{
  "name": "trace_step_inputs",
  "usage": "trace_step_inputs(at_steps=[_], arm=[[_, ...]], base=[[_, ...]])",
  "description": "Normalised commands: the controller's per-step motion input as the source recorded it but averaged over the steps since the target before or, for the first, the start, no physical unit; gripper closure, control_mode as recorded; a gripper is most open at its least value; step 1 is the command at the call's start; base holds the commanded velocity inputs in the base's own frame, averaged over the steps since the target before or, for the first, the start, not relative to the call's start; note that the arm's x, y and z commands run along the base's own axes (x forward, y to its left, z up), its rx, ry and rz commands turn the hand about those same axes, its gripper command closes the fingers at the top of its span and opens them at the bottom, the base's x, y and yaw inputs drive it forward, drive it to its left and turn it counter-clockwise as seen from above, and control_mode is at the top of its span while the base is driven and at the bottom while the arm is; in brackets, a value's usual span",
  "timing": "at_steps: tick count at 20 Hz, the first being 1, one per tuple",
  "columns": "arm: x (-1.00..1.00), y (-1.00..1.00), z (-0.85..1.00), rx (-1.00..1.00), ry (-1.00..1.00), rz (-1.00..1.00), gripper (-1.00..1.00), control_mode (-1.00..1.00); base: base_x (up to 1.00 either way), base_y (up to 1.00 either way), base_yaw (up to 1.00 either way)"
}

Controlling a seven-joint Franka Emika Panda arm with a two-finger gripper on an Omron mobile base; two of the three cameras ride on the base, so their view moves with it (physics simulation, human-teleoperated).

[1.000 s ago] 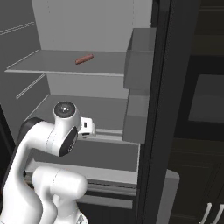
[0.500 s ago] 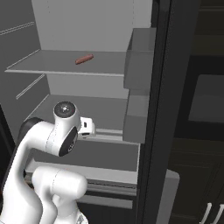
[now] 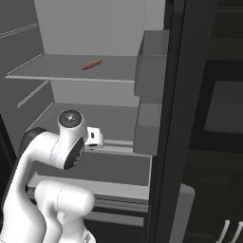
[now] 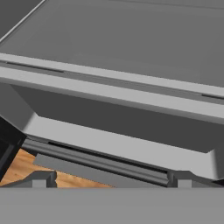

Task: Retrieve the sausage and cheese from the fridge and place them on the cutting board on the counter.

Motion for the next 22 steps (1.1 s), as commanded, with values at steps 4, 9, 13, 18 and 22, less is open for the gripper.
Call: trace_step_inputs(at_steps=[4,9,13,18,22], arm=[[-0.21,0.01,0.01,0.01,-0.09,-0.09,-1.0,-1.0],[-0.03,0.21,0.51,-0.02,-0.38,-0.12,-1.0,-1.0],[0.08,0.26,0.67,-0.09,-0.23,-0.09,-1.0,-1.0],[0.14,0.19,0.54,-0.03,-0.16,-0.08,-1.0,-1.0],[0.1,0.14,0.58,0.0,-0.04,-0.08,-1.0,-1.0]], base=[[0.0,0.0,0.0],[0.0,0.0,0.0],[0.0,0.0,0.0],[0.0,0.0,0.0],[0.0,0.0,0.0]])
